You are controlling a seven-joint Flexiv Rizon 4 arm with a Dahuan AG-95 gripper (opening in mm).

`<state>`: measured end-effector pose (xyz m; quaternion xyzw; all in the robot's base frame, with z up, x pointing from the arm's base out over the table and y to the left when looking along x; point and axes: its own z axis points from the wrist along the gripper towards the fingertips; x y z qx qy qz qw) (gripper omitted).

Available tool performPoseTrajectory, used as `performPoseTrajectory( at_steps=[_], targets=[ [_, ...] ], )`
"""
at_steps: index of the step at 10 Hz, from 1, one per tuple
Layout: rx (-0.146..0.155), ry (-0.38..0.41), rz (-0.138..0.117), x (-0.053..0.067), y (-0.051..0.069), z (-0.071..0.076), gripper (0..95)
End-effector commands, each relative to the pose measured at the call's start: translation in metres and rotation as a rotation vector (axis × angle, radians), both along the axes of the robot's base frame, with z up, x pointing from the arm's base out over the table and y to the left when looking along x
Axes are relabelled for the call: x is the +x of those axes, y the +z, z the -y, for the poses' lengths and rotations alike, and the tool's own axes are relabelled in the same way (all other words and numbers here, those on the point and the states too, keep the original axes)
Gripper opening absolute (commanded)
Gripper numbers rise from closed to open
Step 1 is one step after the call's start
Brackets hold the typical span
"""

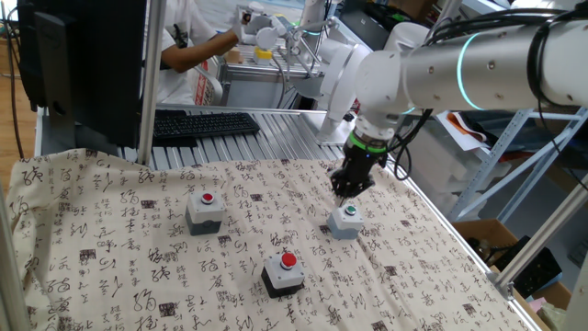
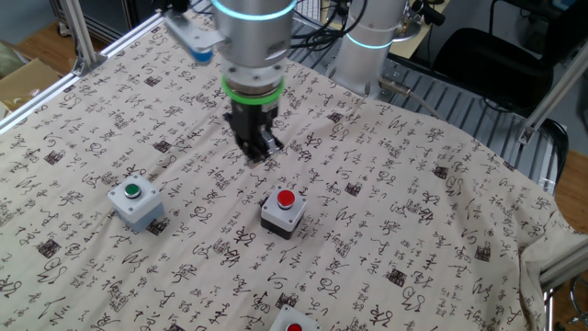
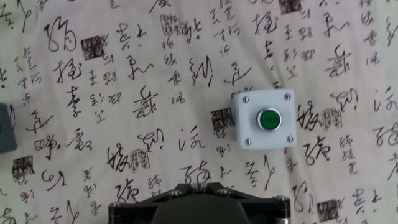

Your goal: Press three buttons from left to right in sequence

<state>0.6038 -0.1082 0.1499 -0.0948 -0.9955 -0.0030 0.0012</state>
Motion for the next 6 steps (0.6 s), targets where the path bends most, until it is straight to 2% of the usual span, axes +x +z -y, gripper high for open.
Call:
performPoseTrajectory(
  at_steps=[1, 4, 5, 6],
  targets=[
    [-0.002, 0.01, 0.0, 0.009, -0.002, 0.008, 0.0],
    [-0.01, 0.028, 0.005, 0.018, -0.008, 0.023, 0.0],
    [-0.026, 0.034, 0.008, 0.02, -0.011, 0.028, 0.0],
    [-0.028, 0.036, 0.009, 0.021, -0.012, 0.03, 0.0]
  ],
)
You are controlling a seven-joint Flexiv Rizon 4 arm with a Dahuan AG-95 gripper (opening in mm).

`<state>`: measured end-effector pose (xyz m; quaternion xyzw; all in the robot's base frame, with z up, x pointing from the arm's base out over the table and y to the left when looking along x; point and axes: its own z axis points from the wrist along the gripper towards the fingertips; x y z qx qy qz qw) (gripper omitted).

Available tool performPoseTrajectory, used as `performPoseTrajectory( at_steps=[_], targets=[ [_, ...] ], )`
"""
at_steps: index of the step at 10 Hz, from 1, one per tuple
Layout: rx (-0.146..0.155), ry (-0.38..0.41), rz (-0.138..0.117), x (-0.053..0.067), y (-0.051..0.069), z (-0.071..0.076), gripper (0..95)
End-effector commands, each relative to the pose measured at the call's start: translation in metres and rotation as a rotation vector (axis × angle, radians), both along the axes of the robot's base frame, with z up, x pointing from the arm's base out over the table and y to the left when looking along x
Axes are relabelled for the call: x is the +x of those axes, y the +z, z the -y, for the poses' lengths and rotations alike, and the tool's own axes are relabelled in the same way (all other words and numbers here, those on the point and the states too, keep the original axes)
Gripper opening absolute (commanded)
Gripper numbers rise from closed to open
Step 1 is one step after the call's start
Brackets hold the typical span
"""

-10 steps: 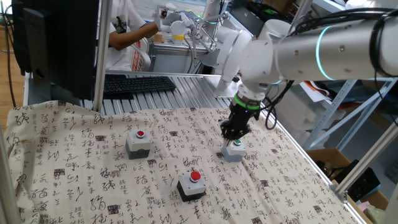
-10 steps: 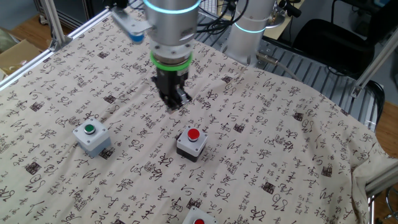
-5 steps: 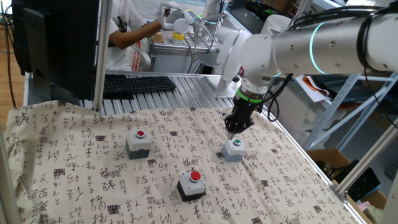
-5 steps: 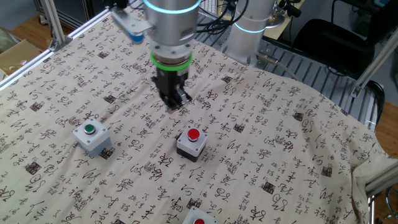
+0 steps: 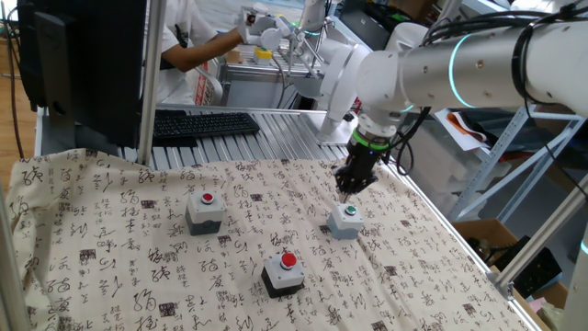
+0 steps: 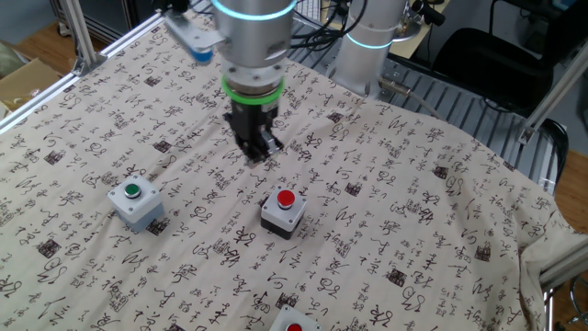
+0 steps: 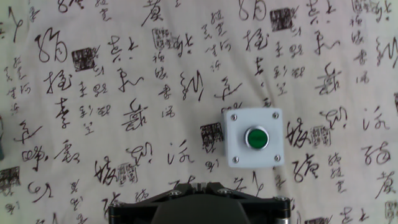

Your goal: Press three buttons from left to right in sequence

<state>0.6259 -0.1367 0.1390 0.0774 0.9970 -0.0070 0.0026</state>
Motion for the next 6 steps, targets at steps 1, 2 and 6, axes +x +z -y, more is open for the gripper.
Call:
performPoseTrajectory(
  at_steps=[1, 2, 6],
  targets=[
    [-0.01, 0.011, 0.006, 0.002, -0.005, 0.007, 0.0],
    [-0.005, 0.02, 0.008, 0.005, -0.008, 0.012, 0.0],
    [0.001, 0.039, 0.015, 0.011, -0.016, 0.023, 0.0]
  ],
)
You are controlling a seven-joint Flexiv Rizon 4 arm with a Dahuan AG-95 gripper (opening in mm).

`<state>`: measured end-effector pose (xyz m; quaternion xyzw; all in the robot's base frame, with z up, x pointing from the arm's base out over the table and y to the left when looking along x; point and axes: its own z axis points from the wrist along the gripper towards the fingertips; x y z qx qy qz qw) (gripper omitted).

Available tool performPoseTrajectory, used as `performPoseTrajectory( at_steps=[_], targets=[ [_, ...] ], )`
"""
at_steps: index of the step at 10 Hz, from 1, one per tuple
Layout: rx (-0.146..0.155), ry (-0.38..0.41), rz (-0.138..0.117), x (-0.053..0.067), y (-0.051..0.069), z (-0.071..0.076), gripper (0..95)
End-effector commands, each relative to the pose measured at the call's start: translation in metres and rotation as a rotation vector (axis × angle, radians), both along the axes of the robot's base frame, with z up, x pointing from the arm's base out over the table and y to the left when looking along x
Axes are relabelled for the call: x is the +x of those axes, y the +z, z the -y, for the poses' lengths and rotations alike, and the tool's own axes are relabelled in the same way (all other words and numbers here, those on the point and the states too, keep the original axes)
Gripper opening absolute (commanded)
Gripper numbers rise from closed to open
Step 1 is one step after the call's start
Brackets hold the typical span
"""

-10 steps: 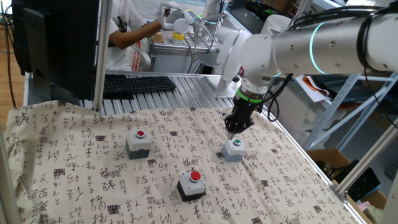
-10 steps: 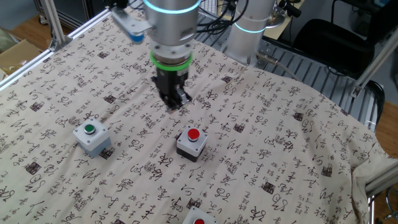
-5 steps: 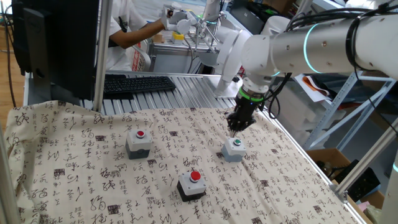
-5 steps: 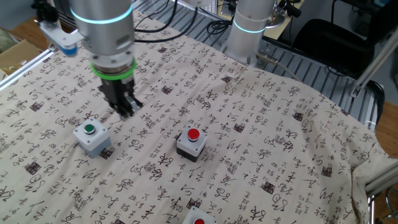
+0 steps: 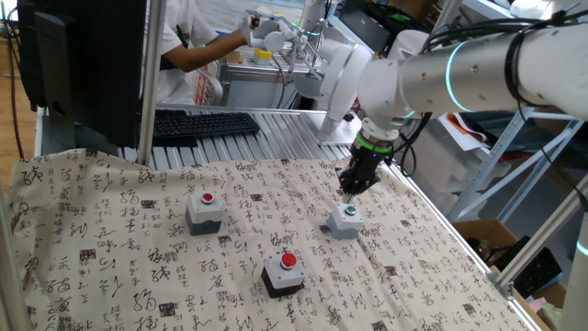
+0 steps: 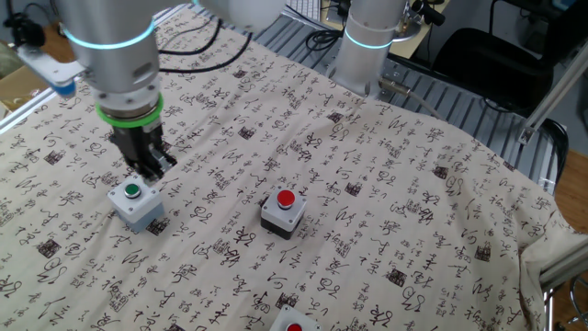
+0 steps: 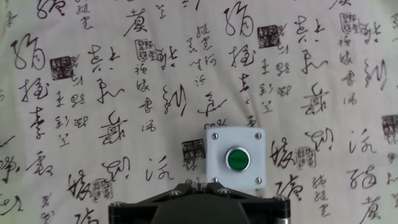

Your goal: Press three buttons from left to right in sequence

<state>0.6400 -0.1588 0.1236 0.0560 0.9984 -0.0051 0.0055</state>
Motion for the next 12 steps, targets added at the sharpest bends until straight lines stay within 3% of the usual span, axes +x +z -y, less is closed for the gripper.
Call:
performPoseTrajectory(
  at_steps=[1, 8, 10, 12],
  targets=[
    [0.005, -0.002, 0.011, -0.0031, -0.003, 0.002, 0.0],
    [0.013, 0.0, 0.004, -0.0023, -0.005, 0.0015, 0.0],
    [0.028, 0.006, -0.004, -0.002, -0.006, 0.0011, 0.0],
    [0.021, 0.012, -0.009, -0.0017, -0.0067, 0.0009, 0.0]
  ],
)
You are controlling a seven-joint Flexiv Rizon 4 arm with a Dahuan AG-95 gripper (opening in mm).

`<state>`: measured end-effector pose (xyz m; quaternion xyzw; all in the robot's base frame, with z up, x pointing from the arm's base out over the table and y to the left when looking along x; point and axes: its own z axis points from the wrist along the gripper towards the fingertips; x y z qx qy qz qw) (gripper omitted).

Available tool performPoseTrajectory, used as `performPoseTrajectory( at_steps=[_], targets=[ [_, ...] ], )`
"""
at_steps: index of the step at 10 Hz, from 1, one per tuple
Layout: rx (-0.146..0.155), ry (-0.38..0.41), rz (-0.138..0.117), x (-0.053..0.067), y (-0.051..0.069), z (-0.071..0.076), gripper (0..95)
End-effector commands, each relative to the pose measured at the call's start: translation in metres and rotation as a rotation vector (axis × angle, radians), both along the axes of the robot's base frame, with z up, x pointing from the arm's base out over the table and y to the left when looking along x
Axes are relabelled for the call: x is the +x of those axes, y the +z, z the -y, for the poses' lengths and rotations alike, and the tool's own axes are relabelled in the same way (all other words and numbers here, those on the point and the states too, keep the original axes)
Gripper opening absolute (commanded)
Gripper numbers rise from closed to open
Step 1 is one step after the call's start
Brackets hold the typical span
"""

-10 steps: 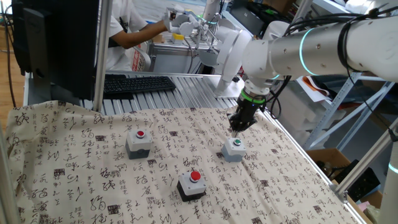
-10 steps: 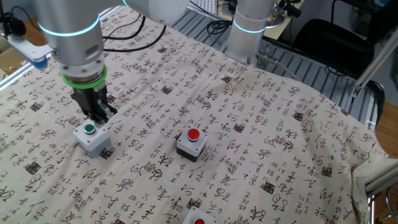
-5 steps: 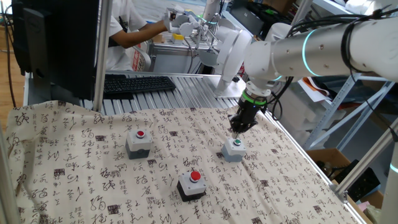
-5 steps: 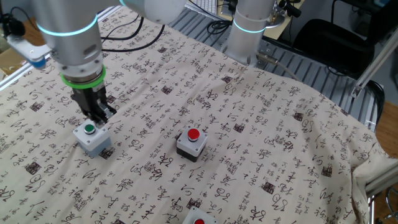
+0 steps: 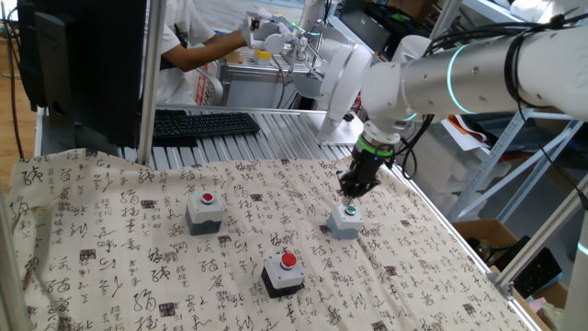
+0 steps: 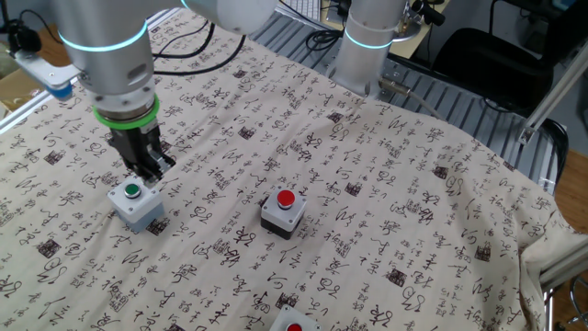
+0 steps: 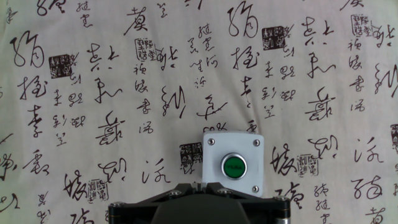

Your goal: Press three buttons from left to right in sequence

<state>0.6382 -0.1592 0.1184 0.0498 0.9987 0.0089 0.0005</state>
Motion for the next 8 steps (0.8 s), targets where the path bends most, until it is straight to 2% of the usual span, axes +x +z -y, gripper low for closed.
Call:
performPoseTrajectory(
  at_steps=[1, 2, 5, 8],
  targets=[
    [-0.004, 0.0, -0.002, 0.0002, -0.0019, 0.0004, 0.0],
    [-0.011, 0.001, -0.002, 0.0001, -0.0017, 0.0007, 0.0],
    [-0.007, 0.005, -0.012, 0.0, -0.0021, 0.0009, 0.0],
    [-0.001, 0.006, -0.009, 0.0, -0.0021, 0.0009, 0.0]
  ],
)
